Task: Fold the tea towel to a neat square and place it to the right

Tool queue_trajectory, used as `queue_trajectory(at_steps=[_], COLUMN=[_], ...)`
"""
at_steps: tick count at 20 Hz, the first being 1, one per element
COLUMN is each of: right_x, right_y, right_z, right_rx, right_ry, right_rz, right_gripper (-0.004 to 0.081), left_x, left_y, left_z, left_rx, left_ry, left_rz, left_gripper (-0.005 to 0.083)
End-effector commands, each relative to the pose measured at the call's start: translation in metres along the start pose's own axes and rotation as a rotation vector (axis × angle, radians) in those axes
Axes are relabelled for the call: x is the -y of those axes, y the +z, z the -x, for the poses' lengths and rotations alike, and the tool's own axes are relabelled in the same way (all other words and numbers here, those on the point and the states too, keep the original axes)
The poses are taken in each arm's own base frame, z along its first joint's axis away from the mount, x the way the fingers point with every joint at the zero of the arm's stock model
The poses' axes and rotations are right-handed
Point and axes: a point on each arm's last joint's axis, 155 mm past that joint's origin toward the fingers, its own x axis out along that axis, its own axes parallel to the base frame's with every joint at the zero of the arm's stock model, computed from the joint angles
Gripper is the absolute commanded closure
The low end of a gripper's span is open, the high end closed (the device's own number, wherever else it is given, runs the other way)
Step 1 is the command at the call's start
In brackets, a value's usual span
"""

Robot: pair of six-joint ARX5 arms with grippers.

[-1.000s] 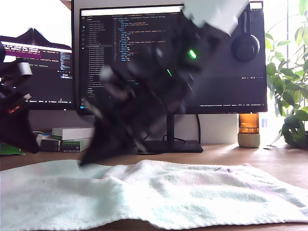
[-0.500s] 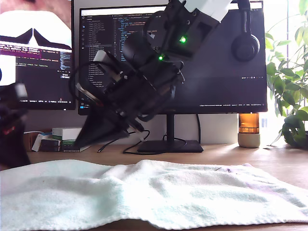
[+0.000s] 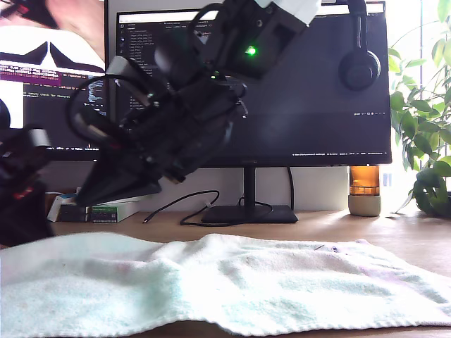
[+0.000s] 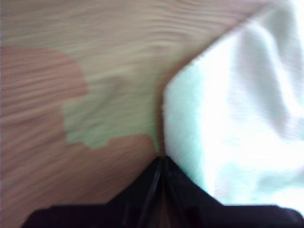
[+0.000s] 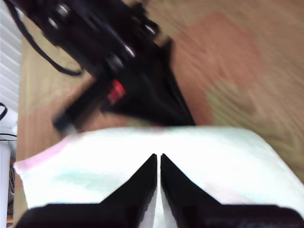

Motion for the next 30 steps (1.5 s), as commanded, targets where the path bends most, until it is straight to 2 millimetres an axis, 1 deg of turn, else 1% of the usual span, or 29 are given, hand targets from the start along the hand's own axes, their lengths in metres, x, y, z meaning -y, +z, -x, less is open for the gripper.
queue_trajectory(at_steps=[1,3,5,8,11,13,17,19,20,22,25,27,30], right_x=[0.007,0.007,0.008,0.021,0.021,0.022,0.019,0.013,0.012,0.010,0.004,0.006,0.009], right_y=[-0.033,-0.045,-0.052,-0.062,-0.066,-0.065,-0.047,-0.037,-0.034,-0.033,-0.035,-0.038,-0.047], right_z=[-0.019,-0.020,-0.018,-0.009,-0.001,0.010,0.038,0.046,0.048,0.048,0.042,0.037,0.030], right_rx=[-0.070,-0.110,-0.139,-0.170,-0.183,-0.184,-0.142,-0.121,-0.115,-0.116,-0.131,-0.142,-0.168], right_ry=[0.005,0.007,0.007,-0.008,0.032,0.058,0.118,0.138,0.138,0.141,0.127,0.089,0.068], right_rz=[-0.033,-0.040,-0.045,-0.091,-0.133,-0.165,-0.203,-0.197,-0.192,-0.189,-0.168,-0.134,-0.114], right_gripper=[0.0783,0.0783,0.0783,0.0783,0.0783,0.0783,0.0783,0.0783,0.0783,0.0783,0.0783,0.0783,0.0783], left_x=[0.007,0.017,0.027,0.040,0.047,0.052,0.067,0.076,0.077,0.077,0.073,0.073,0.073], left_y=[-0.015,-0.017,-0.015,-0.012,-0.011,-0.011,-0.016,-0.019,-0.022,-0.026,-0.028,-0.029,-0.029], left_z=[-0.008,-0.009,-0.008,-0.007,-0.006,-0.004,-0.008,-0.013,-0.017,-0.024,-0.027,-0.027,-0.027], left_rx=[-0.045,-0.057,-0.044,-0.030,-0.025,-0.022,-0.053,-0.072,-0.090,-0.116,-0.131,-0.132,-0.134], left_ry=[-0.025,-0.064,-0.120,-0.185,-0.220,-0.249,-0.281,-0.285,-0.262,-0.220,-0.180,-0.180,-0.180], left_rz=[0.016,0.020,0.024,0.026,0.028,0.034,0.020,-0.009,-0.028,-0.064,-0.078,-0.075,-0.075], left_gripper=[0.0795,0.0795,0.0795,0.0795,0.0795,0.0795,0.0795,0.0795,0.0795,0.0795,0.0795,0.0795,0.0795])
